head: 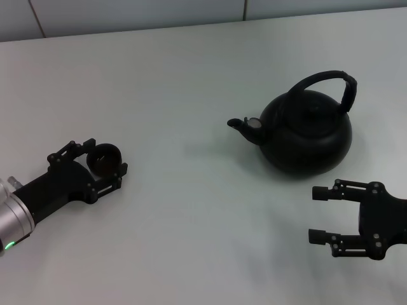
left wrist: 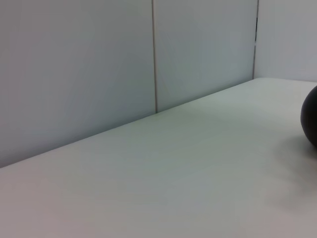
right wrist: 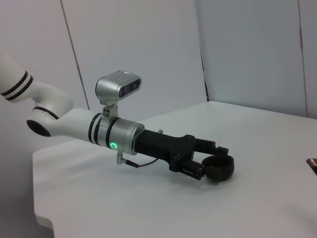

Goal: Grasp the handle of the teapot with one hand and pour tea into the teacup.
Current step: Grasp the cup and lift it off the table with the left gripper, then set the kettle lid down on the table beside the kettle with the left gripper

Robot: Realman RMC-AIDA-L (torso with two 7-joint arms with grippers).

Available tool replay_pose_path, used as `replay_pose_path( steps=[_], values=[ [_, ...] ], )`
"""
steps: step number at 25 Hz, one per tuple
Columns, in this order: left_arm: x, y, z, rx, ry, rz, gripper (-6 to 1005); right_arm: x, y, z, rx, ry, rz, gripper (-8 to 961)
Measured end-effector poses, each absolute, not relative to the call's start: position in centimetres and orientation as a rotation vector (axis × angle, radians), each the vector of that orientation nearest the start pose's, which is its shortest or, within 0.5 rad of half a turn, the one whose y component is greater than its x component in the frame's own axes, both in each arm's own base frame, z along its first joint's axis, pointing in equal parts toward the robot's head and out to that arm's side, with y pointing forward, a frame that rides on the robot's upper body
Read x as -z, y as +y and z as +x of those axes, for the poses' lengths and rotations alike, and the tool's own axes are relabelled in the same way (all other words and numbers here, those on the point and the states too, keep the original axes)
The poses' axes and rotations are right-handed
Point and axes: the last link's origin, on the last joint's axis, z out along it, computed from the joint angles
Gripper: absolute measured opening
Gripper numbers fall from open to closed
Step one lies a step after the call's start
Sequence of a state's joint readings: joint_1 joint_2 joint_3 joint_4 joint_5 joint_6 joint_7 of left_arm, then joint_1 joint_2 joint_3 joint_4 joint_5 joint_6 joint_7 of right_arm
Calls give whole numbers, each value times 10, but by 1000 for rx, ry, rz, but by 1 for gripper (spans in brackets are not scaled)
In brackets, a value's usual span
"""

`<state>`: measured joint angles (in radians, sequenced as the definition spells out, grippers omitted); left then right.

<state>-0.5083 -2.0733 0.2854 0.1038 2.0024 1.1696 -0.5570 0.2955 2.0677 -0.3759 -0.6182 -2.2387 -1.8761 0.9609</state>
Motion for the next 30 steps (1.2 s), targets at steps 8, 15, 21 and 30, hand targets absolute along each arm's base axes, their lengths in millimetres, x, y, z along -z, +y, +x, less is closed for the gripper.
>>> replay_pose_path(
  steps=[8,15,21,30],
  values=[
    [65,306,-327,518,-454,-2364,698,-17,218,332,-765,462,-2727,713],
    [65,306,-325,530,-454,-2361,690,-16,218,332,-763,463,-2725,710],
    [64,305,-320,572,-434,-2378,687,-16,219,331,-765,462,-2726,707],
    [103,317,-264,675,-325,-2532,685,-15,218,331,-768,466,-2726,704]
  ],
)
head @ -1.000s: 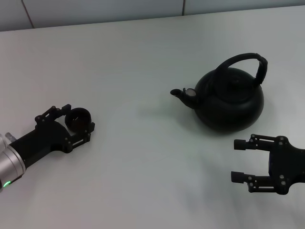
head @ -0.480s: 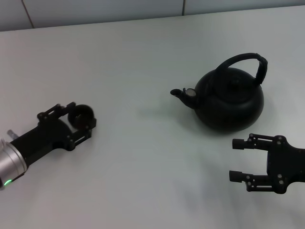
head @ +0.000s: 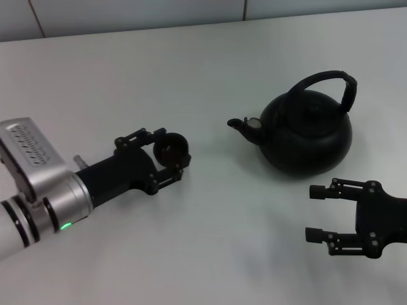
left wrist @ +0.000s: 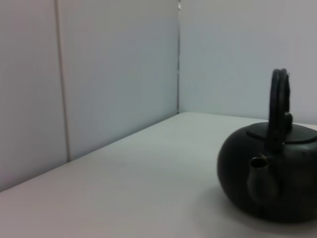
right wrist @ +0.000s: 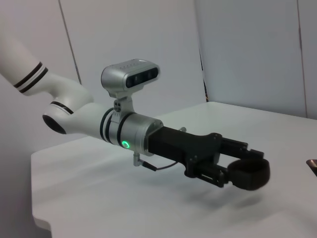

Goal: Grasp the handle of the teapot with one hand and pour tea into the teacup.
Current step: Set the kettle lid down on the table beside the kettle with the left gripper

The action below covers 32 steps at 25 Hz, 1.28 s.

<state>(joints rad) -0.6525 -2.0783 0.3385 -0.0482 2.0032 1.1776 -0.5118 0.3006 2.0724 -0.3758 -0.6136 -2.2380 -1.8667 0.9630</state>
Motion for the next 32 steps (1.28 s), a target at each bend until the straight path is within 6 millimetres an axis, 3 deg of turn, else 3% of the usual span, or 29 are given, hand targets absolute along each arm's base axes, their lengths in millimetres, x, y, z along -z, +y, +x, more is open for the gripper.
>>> replay_pose_path(
  steps=[13,16,32],
  values=[
    [111,313,-259,675,-320,-2546,686,-14,218,331,-772,463,-2726,698],
    [121,308,-263,614,-316,-2541,686,-14,219,330,-772,463,-2727,697],
    [125,306,-266,576,-324,-2534,685,-14,220,330,-772,459,-2728,690]
  ],
)
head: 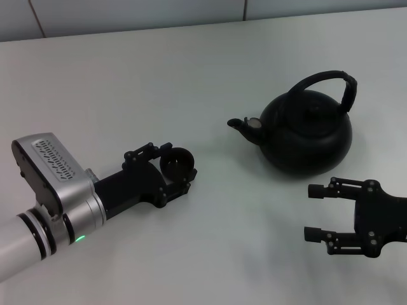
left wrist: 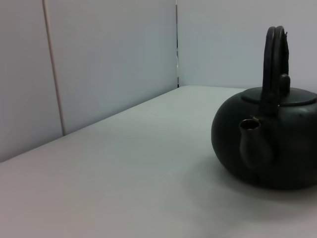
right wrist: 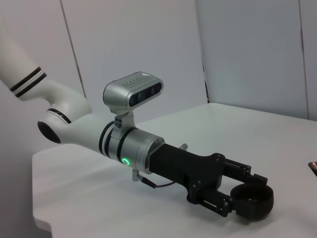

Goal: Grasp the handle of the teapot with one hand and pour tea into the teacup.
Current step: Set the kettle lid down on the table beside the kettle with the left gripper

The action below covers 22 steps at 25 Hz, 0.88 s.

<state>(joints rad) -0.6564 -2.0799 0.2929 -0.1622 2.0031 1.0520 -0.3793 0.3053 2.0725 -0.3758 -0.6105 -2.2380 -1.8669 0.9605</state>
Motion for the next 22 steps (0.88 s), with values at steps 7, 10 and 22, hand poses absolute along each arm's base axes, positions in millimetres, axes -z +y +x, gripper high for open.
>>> replay_pose_path(
  steps=[7,10,22],
  values=[
    [126,306,-265,578,-332,-2533,752,-15,220,330,-771,456,-2728,687],
    [126,306,-265,578,-334,-2531,780,-15,220,330,-771,454,-2728,686],
    [114,297,-265,699,-306,-2499,856,-14,221,331,-762,453,-2725,681]
  ],
)
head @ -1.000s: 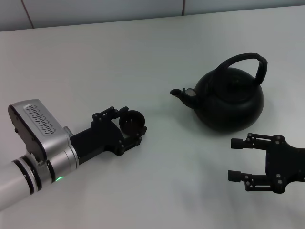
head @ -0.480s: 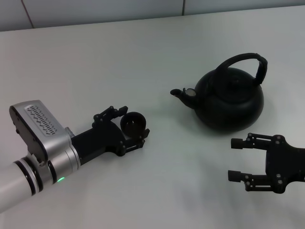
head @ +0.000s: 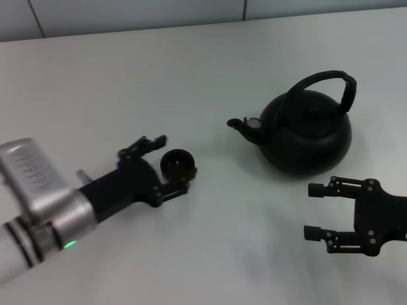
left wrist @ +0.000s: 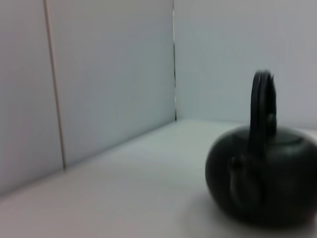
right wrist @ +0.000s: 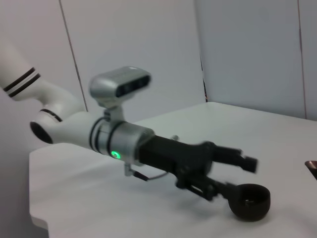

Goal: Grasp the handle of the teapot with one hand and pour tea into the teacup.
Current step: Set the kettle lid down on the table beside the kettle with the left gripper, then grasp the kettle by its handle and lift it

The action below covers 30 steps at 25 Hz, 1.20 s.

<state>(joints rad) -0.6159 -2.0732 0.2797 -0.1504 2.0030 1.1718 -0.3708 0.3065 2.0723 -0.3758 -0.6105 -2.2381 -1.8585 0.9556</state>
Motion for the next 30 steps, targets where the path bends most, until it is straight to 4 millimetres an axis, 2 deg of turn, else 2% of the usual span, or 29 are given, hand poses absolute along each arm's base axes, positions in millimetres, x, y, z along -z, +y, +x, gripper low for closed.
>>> replay_pose_path(
  steps=[2,3,6,9,12,18,21,23,26,30],
  values=[
    [100,291,-269,772,-284,-2469,856,-14,221,331,-761,454,-2724,680],
    [100,291,-269,772,-284,-2469,856,-14,221,331,-760,454,-2724,680],
    [50,276,-290,944,-304,-2406,855,-14,221,331,-759,455,-2723,679],
    [35,269,-301,945,-349,-2398,855,-16,222,331,-760,455,-2715,678],
    [27,265,-308,942,-370,-2390,854,-16,223,331,-764,454,-2706,676],
    [20,263,-309,946,-369,-2417,854,-16,225,329,-768,448,-2706,674],
    [13,260,-316,877,-354,-2489,853,-17,226,329,-768,451,-2705,673],
    [7,251,-325,809,-331,-2548,853,-17,226,330,-766,450,-2704,672],
    [0,242,-335,758,-316,-2579,853,-17,226,330,-765,451,-2701,671],
    [-5,239,-338,736,-300,-2581,852,-17,226,330,-769,453,-2698,669]
  ],
)
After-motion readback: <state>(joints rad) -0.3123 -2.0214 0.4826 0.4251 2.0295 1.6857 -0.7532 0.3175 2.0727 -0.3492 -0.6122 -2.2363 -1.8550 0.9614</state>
